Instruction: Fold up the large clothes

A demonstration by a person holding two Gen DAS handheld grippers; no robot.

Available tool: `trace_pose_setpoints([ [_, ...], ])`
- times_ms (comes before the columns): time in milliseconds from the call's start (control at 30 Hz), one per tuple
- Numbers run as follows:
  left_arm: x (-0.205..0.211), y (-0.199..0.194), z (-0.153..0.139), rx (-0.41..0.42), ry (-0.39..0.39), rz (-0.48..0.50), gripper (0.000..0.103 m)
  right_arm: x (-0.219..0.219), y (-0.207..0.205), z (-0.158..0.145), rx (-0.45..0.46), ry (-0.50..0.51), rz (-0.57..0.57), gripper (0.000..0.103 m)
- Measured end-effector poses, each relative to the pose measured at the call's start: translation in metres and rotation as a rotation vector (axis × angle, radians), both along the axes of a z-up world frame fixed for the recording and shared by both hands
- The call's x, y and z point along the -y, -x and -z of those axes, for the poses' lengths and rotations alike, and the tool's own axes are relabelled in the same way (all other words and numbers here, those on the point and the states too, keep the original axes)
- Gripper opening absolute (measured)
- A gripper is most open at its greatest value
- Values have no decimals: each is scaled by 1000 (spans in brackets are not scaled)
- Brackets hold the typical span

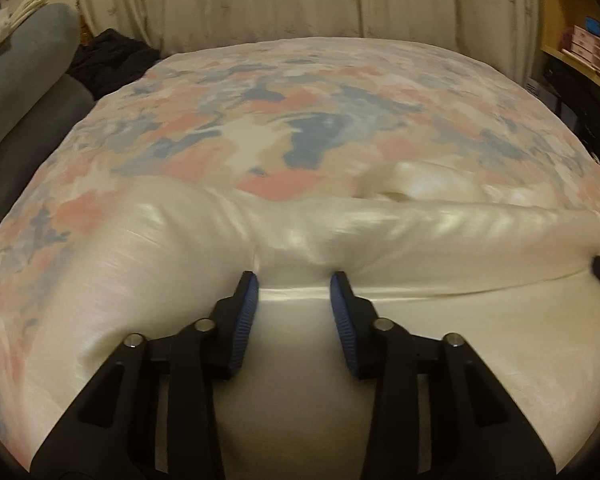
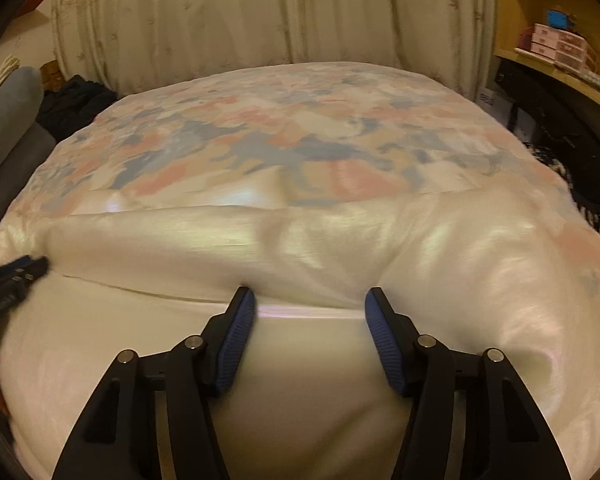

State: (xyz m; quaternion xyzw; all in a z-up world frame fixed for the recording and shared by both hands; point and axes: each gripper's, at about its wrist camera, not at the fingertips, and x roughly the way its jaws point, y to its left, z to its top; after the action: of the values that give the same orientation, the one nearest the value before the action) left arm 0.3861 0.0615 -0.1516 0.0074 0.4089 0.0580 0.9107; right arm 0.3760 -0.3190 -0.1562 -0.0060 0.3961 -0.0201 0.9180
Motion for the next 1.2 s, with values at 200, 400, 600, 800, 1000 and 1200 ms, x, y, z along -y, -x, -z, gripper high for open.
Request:
trace_pose_setpoints([
  [200,-52,0,2,-3,-3,-99,29,53,0,0,22,-15,47,46],
  [400,-100,5,11,-28,42,-187,29,102,7,2,33,-53,145,46],
  [600,-109,11,16,-22,68,-192,30,125,12,8,30,-102,201,46],
  [800,-104,10,20,-16,52,-191,30,116,23,12,52,-92,219,47],
  [1000,-98,13,21,-1,59,-195,30,107,27,16,76,-81,226,48],
  [1200,-91,10,20,-41,18,-190,32,95,21,16,18,-4,229,53],
])
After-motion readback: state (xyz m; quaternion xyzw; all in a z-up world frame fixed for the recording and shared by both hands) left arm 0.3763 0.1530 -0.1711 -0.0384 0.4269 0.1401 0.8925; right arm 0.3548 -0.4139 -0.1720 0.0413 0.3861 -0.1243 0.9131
